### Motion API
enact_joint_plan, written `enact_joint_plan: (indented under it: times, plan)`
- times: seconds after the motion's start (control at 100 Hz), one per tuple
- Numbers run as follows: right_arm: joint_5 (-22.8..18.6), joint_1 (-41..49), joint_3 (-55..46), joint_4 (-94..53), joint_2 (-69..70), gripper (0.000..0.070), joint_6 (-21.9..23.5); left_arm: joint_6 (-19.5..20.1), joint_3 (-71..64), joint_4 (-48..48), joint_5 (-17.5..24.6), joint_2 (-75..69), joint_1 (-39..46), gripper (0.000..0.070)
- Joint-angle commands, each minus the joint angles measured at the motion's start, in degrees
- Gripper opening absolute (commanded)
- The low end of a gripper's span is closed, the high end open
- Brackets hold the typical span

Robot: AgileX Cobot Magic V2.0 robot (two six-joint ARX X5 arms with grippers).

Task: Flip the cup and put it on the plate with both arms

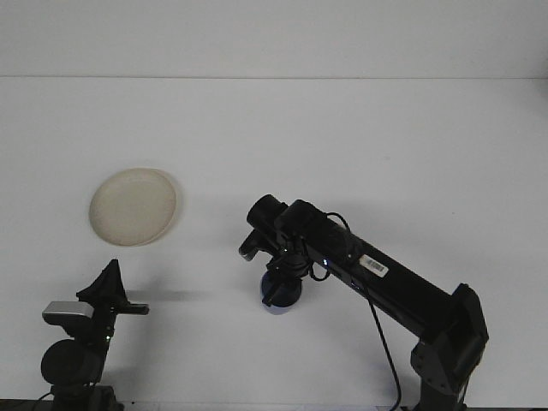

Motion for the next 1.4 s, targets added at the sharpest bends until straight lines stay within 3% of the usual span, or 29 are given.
enact_joint_plan:
  times: [0.0, 0.08, 0.2, 0.24, 0.68, 1.02, 1.09, 1.21, 1.3, 1.39]
  plan:
    - [-0.13, 0.72, 1.42, 0.33, 1.90, 0.0000, -0.59, -0.20, -1.11, 0.61, -0.20, -0.07, 0.07, 0.0013]
    - [-0.28, 0.76, 1.42, 0.42, 1.92, 0.0036, -0.79, -0.20, -1.11, 0.59, -0.20, -0.07, 0.07, 0.0013]
    - [-0.24, 1.07, 1.51, 0.26, 1.90, 0.0267, -1.79, -0.20, -1.11, 0.61, -0.20, -0.07, 0.07, 0.0013]
    - [-0.24, 1.05, 1.68, 0.22, 1.84, 0.0308, -1.75, -0.20, -1.11, 0.61, -0.20, -0.07, 0.07, 0.0013]
    - [-1.44, -1.33, 16.00, -4.92, -6.12, 0.0309, -1.75, -0.63, -1.03, 0.92, -0.20, -0.07, 0.07, 0.0012]
    - [-2.78, -11.39, 17.64, 2.99, -17.44, 0.0309, -0.70, -21.57, 0.09, 1.95, -0.13, -0.07, 0.07, 0.0012]
    - [-5.99, -14.51, 16.20, 4.61, -19.87, 0.0306, -0.68, -23.85, 1.14, 1.92, 0.90, -0.07, 0.07, 0.0012]
    - [-10.51, -20.22, 9.22, 10.32, -25.46, 0.0306, -0.68, -23.91, 4.90, 0.79, 5.27, 0.55, 0.04, 0.0013]
    - [-10.67, -23.85, 0.76, 17.42, -30.77, 0.0306, -0.68, -23.39, 9.44, -3.08, 5.51, 2.51, 0.02, 0.0013]
    - [-10.71, -27.23, -9.29, 26.18, -36.61, 0.0305, -0.61, -20.04, 14.69, -7.54, 5.51, 6.45, 0.02, 0.0013]
